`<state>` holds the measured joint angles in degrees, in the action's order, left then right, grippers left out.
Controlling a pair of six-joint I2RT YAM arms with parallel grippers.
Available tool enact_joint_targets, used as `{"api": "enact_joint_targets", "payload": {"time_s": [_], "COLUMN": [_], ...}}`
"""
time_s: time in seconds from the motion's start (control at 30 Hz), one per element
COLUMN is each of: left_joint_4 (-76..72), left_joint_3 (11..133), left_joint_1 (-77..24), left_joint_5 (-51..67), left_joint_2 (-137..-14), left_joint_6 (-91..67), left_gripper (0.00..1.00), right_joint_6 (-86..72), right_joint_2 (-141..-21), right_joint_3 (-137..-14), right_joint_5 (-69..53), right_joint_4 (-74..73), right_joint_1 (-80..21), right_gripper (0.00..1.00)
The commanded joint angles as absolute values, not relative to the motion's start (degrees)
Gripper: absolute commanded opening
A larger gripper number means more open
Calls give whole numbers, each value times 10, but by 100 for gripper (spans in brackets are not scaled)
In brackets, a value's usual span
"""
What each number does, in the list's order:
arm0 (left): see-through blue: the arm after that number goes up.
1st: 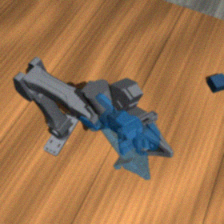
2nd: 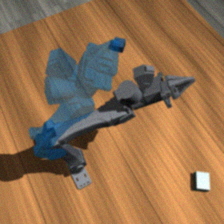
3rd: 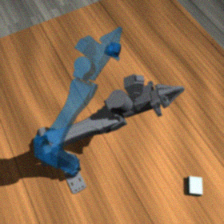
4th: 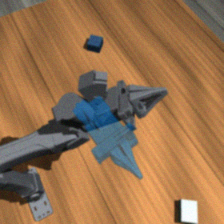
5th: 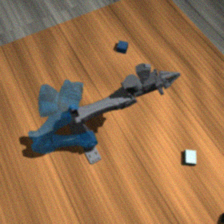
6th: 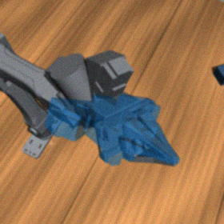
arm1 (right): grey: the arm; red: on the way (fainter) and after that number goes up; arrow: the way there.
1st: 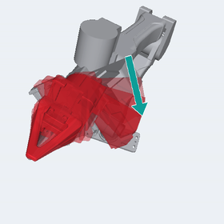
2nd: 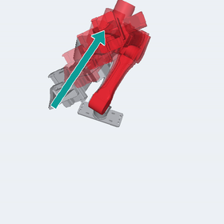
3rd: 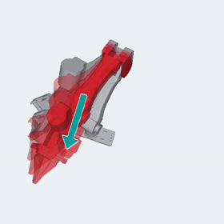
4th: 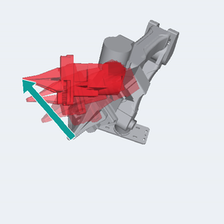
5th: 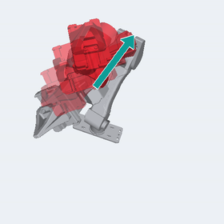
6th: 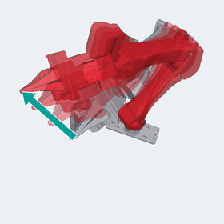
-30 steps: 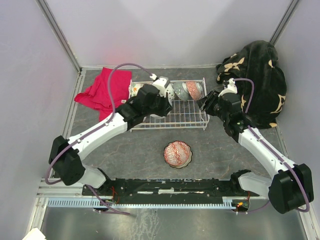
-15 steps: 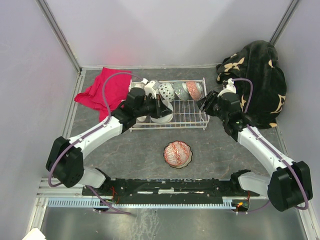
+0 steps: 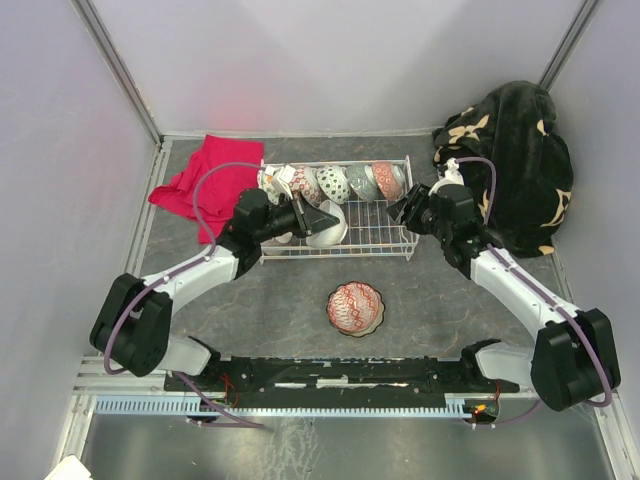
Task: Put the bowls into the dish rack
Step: Adjust the bowl in the dish rack.
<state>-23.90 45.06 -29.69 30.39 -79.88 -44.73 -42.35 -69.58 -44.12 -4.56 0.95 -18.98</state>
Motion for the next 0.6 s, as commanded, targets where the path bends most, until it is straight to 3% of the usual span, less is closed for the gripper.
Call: {"api": "enact_joint_targets", "payload": {"time_s": [0.0, 0.13, 0.57], "left_joint_4": [-399, -467, -446], "left_joint_3": [421, 397, 381], "left_joint_1": [-296, -296, -289], "left_joint_5": [341, 334, 259], "left_joint_2": [-810, -842, -891], "left_joint_6": [-551, -593, -613], "left_gripper": [3, 3, 3], "right_joint_6": [-429, -431, -444], "right_joint_2": [-706, -714, -743], "right_joint_3": [-459, -459, -462], "right_joint_5": [-74, -84, -119], "right_joint_4": [49, 56, 83], "right_joint_1": [-187, -187, -190], "right_gripper": [57, 57, 56]}}
